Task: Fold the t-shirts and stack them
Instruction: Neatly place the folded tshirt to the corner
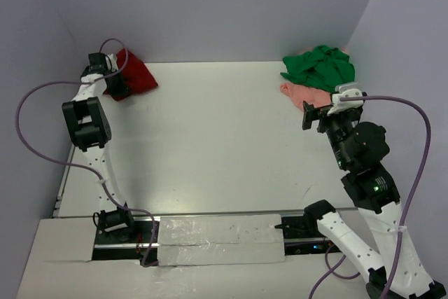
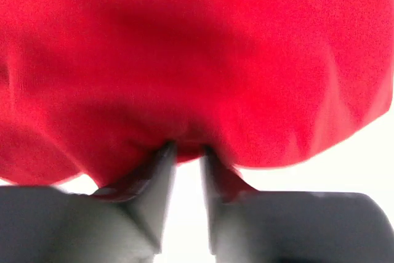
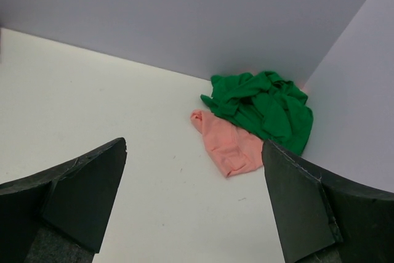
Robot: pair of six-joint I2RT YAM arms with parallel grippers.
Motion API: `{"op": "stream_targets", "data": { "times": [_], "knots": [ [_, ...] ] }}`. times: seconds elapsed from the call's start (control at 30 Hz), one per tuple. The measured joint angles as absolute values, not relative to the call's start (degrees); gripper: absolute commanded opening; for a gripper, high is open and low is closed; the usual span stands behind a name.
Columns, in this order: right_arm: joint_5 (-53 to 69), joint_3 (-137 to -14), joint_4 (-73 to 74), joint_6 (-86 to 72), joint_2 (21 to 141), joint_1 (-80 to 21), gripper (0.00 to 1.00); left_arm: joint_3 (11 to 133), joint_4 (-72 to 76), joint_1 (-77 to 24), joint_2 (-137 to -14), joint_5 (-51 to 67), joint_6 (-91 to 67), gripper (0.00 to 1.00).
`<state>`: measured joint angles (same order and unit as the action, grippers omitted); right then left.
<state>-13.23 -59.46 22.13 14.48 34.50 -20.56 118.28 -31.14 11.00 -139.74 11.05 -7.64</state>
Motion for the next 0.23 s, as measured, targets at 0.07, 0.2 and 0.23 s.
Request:
{"op": "stream_targets", "data": {
  "times": [0.07, 0.2, 0.23],
  "knots": [
    [-12.4, -59.5, 22.2, 14.1, 36.6, -20.6, 1.0, 110.4, -29.7, 11.9, -134.5, 14.2, -7.5, 0.99],
    [-11.0, -59.4, 22.4, 12.9, 42.0, -20.4, 1.0, 92.0, -25.8, 11.7, -119.3, 21.3, -8.8, 0.99],
    [-10.6, -59.0, 22.3, 12.8, 42.9, -20.4, 1.0, 88.6, -25.0, 11.4, -115.1, 22.5, -9.2, 0.99]
  ]
}}
